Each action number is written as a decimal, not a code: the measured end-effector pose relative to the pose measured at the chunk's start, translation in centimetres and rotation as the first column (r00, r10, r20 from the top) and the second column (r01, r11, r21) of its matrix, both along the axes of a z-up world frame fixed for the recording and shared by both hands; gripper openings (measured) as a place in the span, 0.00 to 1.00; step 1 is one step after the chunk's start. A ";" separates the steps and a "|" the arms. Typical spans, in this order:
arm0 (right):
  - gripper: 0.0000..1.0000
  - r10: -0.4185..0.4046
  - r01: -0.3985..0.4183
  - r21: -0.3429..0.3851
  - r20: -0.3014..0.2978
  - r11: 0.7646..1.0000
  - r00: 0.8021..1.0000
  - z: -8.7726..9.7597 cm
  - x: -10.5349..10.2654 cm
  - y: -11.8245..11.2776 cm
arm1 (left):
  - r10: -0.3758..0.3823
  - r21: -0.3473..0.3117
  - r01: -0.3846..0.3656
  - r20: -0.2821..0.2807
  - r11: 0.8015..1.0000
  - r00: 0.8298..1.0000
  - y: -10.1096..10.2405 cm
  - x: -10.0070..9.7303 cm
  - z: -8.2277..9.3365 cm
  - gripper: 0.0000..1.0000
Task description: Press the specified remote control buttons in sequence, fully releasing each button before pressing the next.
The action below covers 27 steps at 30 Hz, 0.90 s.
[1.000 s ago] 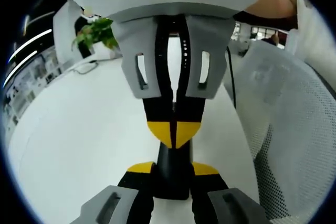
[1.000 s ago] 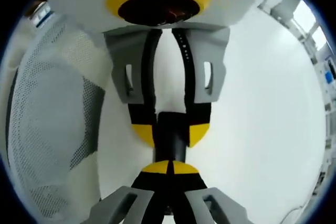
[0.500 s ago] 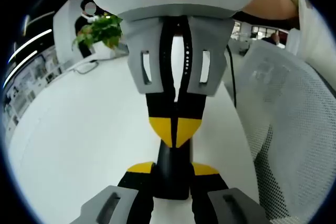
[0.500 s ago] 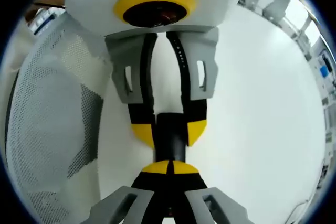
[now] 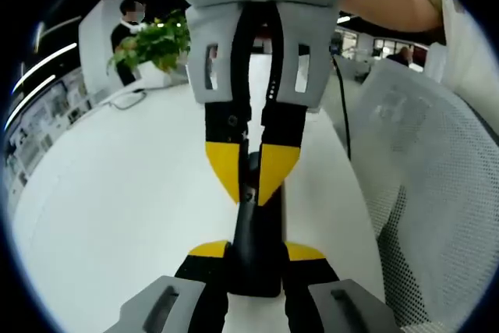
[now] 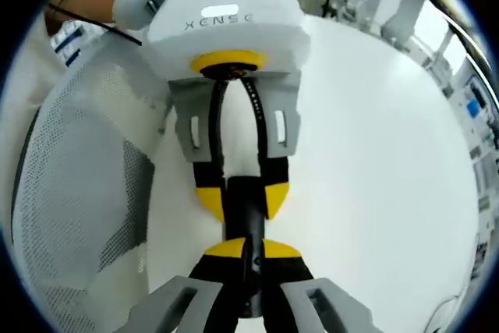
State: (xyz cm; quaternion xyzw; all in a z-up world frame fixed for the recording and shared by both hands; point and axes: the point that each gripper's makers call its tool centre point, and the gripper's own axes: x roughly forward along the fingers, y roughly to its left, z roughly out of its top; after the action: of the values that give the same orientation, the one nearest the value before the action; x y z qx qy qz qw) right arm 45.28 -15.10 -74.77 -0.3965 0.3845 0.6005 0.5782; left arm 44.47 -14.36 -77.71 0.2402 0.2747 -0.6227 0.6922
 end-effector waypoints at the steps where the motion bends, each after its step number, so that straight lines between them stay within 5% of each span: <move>1: 0.03 0.002 -0.002 0.003 0.001 1.000 1.000 0.2 0.0 0.0 | 0.000 0.000 0.000 0.000 1.000 1.000 0.0 0.0 0.0 0.25; 13: 0.20 0.045 -0.046 0.059 0.023 0.997 0.999 2.1 -0.6 1.1 | 0.001 0.003 -0.001 -0.001 1.000 1.000 0.0 0.3 -0.2 0.25; 27: 0.26 0.034 -0.035 0.058 0.017 0.998 0.999 2.0 -0.6 -0.1 | -0.002 0.007 0.002 -0.001 1.000 1.000 0.0 0.3 -0.3 0.25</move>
State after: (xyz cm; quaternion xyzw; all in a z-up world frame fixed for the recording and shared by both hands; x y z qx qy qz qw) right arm 44.63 -15.21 -72.82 -0.3908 0.3550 0.6182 0.5823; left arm 44.73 -14.33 -77.98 0.2428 0.2770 -0.6225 0.6905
